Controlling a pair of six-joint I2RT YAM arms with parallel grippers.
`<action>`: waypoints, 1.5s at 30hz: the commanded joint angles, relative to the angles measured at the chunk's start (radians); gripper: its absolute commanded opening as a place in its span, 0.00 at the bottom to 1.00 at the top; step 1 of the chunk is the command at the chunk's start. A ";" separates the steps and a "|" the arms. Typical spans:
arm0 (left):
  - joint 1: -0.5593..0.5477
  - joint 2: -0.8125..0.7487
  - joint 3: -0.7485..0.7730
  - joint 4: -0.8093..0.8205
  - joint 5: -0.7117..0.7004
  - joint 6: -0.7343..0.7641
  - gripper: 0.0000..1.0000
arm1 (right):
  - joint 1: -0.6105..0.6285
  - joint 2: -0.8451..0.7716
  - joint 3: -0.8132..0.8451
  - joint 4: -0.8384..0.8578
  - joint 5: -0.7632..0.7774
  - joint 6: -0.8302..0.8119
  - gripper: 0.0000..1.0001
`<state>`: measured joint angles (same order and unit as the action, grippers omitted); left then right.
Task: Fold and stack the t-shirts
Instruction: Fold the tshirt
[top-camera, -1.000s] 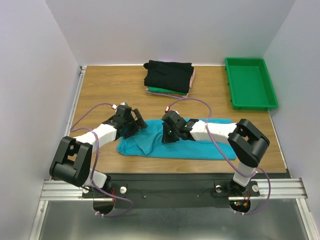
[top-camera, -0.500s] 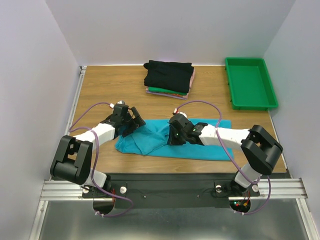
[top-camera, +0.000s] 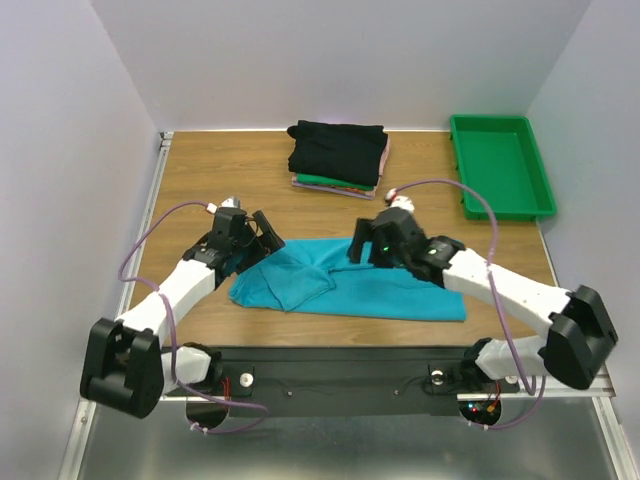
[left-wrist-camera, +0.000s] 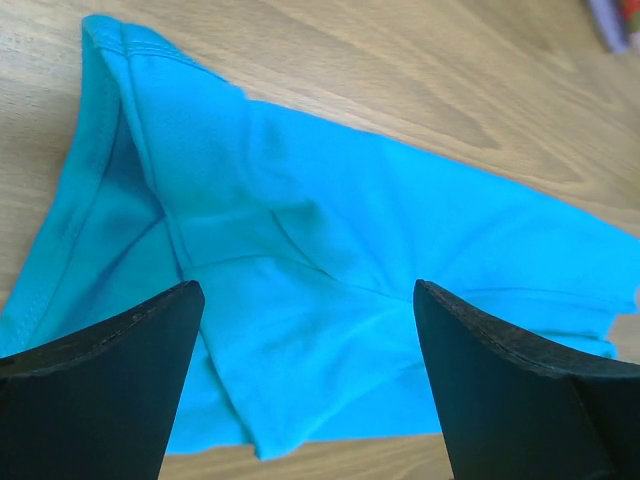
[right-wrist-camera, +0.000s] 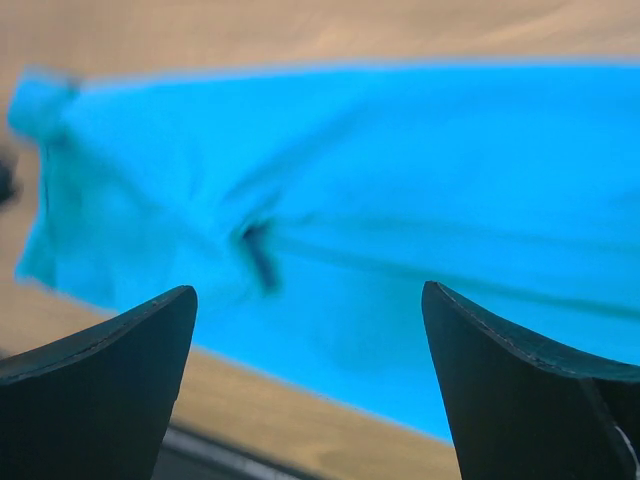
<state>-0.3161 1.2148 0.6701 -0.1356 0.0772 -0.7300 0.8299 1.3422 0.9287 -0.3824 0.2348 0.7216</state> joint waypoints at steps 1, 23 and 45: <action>-0.053 -0.095 -0.006 -0.055 -0.001 -0.020 0.98 | -0.184 -0.077 -0.057 -0.036 0.046 -0.063 1.00; 0.072 0.580 0.254 0.119 0.068 0.050 0.98 | -0.283 0.084 -0.226 0.065 -0.270 -0.045 1.00; 0.238 1.197 1.380 -0.283 0.001 0.176 0.98 | 0.176 0.342 0.151 0.157 -0.325 -0.008 1.00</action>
<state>-0.0845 2.3413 1.9274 -0.2974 0.1047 -0.6048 1.0031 1.7153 1.0111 -0.2245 -0.0914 0.7628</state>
